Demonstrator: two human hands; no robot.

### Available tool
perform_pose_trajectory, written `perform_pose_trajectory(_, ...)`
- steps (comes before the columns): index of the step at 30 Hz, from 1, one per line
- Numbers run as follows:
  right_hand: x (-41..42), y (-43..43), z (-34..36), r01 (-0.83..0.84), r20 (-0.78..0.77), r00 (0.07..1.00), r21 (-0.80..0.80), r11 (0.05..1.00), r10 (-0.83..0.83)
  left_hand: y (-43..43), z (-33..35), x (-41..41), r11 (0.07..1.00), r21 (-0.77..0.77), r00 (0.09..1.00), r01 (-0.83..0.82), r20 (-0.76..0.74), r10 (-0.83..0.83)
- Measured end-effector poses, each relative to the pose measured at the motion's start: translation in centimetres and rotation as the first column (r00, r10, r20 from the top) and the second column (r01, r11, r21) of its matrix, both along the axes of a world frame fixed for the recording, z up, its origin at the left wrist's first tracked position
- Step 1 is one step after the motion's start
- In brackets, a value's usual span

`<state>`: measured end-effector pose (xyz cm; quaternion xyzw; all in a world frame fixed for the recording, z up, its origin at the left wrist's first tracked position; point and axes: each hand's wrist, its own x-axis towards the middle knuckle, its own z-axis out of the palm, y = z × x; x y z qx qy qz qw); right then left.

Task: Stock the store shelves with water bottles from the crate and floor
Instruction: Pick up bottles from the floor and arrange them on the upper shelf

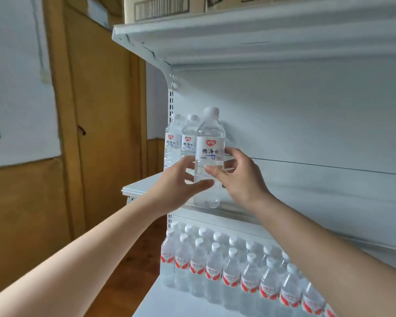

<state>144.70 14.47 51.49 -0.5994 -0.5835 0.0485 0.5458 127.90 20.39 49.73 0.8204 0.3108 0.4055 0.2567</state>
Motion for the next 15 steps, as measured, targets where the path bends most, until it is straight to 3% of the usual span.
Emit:
perform_pose_trajectory(6,1.3,7.0,0.1,0.087,0.075,0.994,-0.088,0.992,-0.08,6.3,-0.9,1.6,0.981,0.145,0.991,-0.127,-0.032,0.133)
perform_pose_trajectory(11,3.2,12.7,0.0,0.191,0.137,0.976,-0.174,0.966,-0.168,8.9,-3.3,2.7,0.966,0.188,0.965,-0.179,-0.16,0.209)
perform_pose_trajectory(15,4.3,15.5,0.0,0.254,0.207,0.954,-0.19,0.948,-0.215,9.3,-3.7,2.6,0.95,0.254,0.971,-0.183,-0.104,0.215)
